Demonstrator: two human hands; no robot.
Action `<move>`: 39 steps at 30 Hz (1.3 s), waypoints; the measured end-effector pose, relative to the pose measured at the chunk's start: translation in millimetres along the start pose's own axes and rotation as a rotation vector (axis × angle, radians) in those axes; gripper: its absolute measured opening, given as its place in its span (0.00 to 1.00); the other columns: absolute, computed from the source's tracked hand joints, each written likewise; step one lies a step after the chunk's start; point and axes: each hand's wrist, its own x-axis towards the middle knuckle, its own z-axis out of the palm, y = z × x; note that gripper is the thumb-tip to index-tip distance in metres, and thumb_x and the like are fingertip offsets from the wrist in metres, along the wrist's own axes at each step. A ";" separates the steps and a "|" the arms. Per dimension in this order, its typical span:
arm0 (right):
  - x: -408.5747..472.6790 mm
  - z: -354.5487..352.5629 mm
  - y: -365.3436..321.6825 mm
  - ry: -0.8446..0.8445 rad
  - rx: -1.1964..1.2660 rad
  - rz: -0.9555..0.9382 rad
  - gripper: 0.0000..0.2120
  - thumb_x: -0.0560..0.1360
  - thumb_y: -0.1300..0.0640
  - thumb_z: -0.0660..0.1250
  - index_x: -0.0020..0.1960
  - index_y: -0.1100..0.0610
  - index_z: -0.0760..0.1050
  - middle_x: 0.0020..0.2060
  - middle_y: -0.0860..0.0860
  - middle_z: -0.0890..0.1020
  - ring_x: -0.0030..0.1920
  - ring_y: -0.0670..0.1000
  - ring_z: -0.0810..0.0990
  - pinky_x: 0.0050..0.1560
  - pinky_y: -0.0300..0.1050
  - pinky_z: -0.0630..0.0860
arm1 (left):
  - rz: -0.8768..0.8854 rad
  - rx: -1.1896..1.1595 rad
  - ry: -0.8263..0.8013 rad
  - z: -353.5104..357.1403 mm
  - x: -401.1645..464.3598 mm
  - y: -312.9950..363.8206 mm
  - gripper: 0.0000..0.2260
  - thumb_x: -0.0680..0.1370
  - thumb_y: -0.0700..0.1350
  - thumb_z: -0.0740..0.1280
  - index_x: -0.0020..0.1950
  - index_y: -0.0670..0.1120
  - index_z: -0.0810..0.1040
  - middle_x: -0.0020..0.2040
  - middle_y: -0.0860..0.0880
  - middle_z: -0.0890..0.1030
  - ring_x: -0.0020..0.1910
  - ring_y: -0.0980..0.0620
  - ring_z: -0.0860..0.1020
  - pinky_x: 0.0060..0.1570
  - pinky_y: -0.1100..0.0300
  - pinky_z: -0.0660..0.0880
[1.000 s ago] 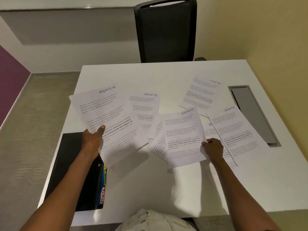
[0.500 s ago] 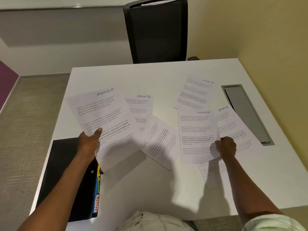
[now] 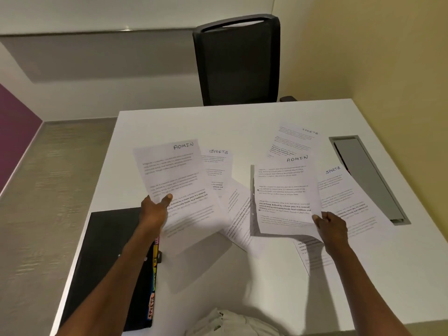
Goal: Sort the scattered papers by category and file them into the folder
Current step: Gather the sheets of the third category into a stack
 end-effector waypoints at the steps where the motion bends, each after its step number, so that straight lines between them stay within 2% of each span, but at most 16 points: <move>1: -4.9 1.3 -2.1 -0.023 0.047 -0.010 0.03 0.74 0.60 0.70 0.43 0.60 0.80 0.39 0.57 0.82 0.42 0.58 0.79 0.47 0.53 0.76 | -0.013 -0.008 -0.014 2.0 -0.6 0.2 0.17 0.79 0.47 0.70 0.67 0.45 0.75 0.60 0.44 0.81 0.61 0.39 0.78 0.62 0.43 0.75; 4: -21.3 9.2 -12.5 -0.109 0.175 -0.047 0.02 0.73 0.59 0.71 0.42 0.55 0.82 0.36 0.53 0.82 0.38 0.52 0.77 0.45 0.48 0.73 | -0.012 0.006 -0.075 9.1 -7.2 1.3 0.14 0.80 0.45 0.68 0.66 0.45 0.75 0.60 0.38 0.80 0.61 0.35 0.78 0.61 0.42 0.75; 8: -47.2 27.1 -36.3 -0.209 0.193 -0.127 0.06 0.73 0.56 0.72 0.49 0.57 0.81 0.39 0.51 0.82 0.39 0.51 0.77 0.46 0.48 0.75 | -0.018 -0.052 -0.205 19.0 -16.7 0.6 0.10 0.80 0.40 0.68 0.60 0.49 0.76 0.54 0.48 0.82 0.57 0.41 0.81 0.58 0.46 0.78; 11: -71.1 39.4 -56.8 -0.284 0.191 -0.195 0.04 0.74 0.57 0.71 0.43 0.58 0.81 0.31 0.51 0.75 0.33 0.50 0.70 0.39 0.45 0.68 | -0.025 -0.009 -0.264 23.0 -18.2 -0.5 0.08 0.78 0.44 0.71 0.57 0.52 0.79 0.53 0.50 0.84 0.53 0.44 0.83 0.60 0.44 0.77; 13: -80.1 46.0 -64.3 -0.333 0.190 -0.216 0.04 0.73 0.58 0.72 0.41 0.58 0.81 0.29 0.50 0.75 0.33 0.51 0.71 0.38 0.44 0.68 | -0.031 -0.002 -0.327 25.3 -20.4 0.2 0.10 0.76 0.47 0.73 0.57 0.53 0.80 0.53 0.50 0.85 0.53 0.46 0.83 0.60 0.43 0.77; 15: -85.8 45.2 -74.4 -0.390 0.148 -0.216 0.07 0.72 0.55 0.74 0.42 0.59 0.81 0.32 0.49 0.80 0.36 0.51 0.77 0.40 0.44 0.72 | -0.016 0.015 -0.399 25.7 -23.5 3.3 0.14 0.75 0.49 0.74 0.60 0.50 0.80 0.53 0.51 0.85 0.53 0.47 0.83 0.61 0.44 0.77; 18: -86.5 36.3 -89.2 -0.498 0.104 -0.169 0.16 0.68 0.47 0.77 0.51 0.54 0.82 0.44 0.46 0.86 0.46 0.48 0.84 0.50 0.46 0.79 | -0.008 0.038 -0.531 24.6 -33.2 7.9 0.24 0.73 0.54 0.75 0.66 0.48 0.78 0.56 0.50 0.85 0.55 0.47 0.83 0.62 0.43 0.76; 21: -97.8 29.3 -105.3 -0.665 0.373 -0.149 0.17 0.72 0.58 0.75 0.59 0.56 0.78 0.52 0.50 0.85 0.51 0.48 0.85 0.50 0.41 0.80 | -0.042 0.041 -0.567 28.4 -41.4 5.4 0.28 0.73 0.65 0.70 0.68 0.51 0.77 0.59 0.51 0.84 0.58 0.48 0.82 0.63 0.45 0.76; 23: -105.0 32.6 -108.3 -0.657 0.342 -0.180 0.15 0.72 0.63 0.74 0.57 0.57 0.78 0.50 0.50 0.85 0.47 0.45 0.85 0.42 0.34 0.79 | -0.134 -0.044 -0.558 36.1 -45.1 1.6 0.31 0.71 0.72 0.65 0.67 0.55 0.77 0.60 0.52 0.83 0.59 0.47 0.81 0.64 0.45 0.75; 24: -109.4 37.4 -107.3 -0.632 0.314 -0.205 0.14 0.72 0.65 0.73 0.56 0.57 0.79 0.49 0.50 0.86 0.44 0.44 0.85 0.40 0.33 0.78 | -0.150 -0.092 -0.570 40.3 -51.8 2.7 0.28 0.72 0.72 0.63 0.65 0.56 0.77 0.59 0.52 0.83 0.59 0.48 0.81 0.64 0.45 0.75; 27: -119.5 53.8 -100.4 -0.543 0.305 -0.209 0.13 0.70 0.67 0.73 0.54 0.59 0.80 0.47 0.51 0.86 0.44 0.47 0.85 0.40 0.37 0.80 | -0.055 -0.127 -0.632 53.7 -66.1 1.7 0.17 0.78 0.60 0.67 0.63 0.54 0.78 0.57 0.52 0.84 0.57 0.50 0.83 0.62 0.49 0.76; 29: -122.3 56.9 -97.8 -0.496 0.335 -0.218 0.12 0.70 0.68 0.72 0.52 0.60 0.80 0.43 0.49 0.85 0.40 0.44 0.85 0.35 0.33 0.78 | 0.041 -0.119 -0.636 59.7 -71.1 -2.2 0.16 0.78 0.50 0.71 0.65 0.49 0.78 0.58 0.49 0.84 0.57 0.48 0.83 0.62 0.45 0.76; 31: -119.6 54.4 -96.8 -0.449 0.309 -0.249 0.13 0.69 0.65 0.74 0.53 0.59 0.81 0.43 0.48 0.85 0.39 0.43 0.84 0.34 0.32 0.76 | 0.081 -0.127 -0.580 66.0 -71.8 -5.7 0.15 0.77 0.46 0.72 0.63 0.47 0.79 0.57 0.47 0.84 0.57 0.46 0.83 0.63 0.41 0.75; 33: -112.6 47.4 -97.8 -0.412 0.311 -0.275 0.13 0.69 0.63 0.75 0.53 0.56 0.81 0.45 0.48 0.85 0.44 0.48 0.84 0.36 0.35 0.77 | 0.168 -0.086 -0.496 73.6 -77.3 -1.5 0.12 0.78 0.46 0.72 0.60 0.51 0.80 0.55 0.51 0.85 0.55 0.50 0.83 0.58 0.48 0.78; 35: -107.2 37.2 -101.4 -0.382 0.346 -0.291 0.14 0.69 0.63 0.75 0.53 0.54 0.80 0.46 0.48 0.85 0.44 0.47 0.84 0.37 0.34 0.77 | 0.252 -0.065 -0.428 83.1 -86.4 6.0 0.10 0.77 0.47 0.72 0.58 0.54 0.80 0.52 0.55 0.86 0.53 0.55 0.83 0.50 0.58 0.79; 39: -96.7 16.4 -100.7 -0.366 0.410 -0.343 0.15 0.71 0.61 0.74 0.57 0.54 0.79 0.47 0.46 0.85 0.46 0.45 0.84 0.40 0.34 0.78 | 0.312 -0.100 -0.356 100.5 -103.5 15.0 0.11 0.75 0.48 0.75 0.56 0.53 0.81 0.49 0.55 0.86 0.48 0.56 0.84 0.44 0.61 0.79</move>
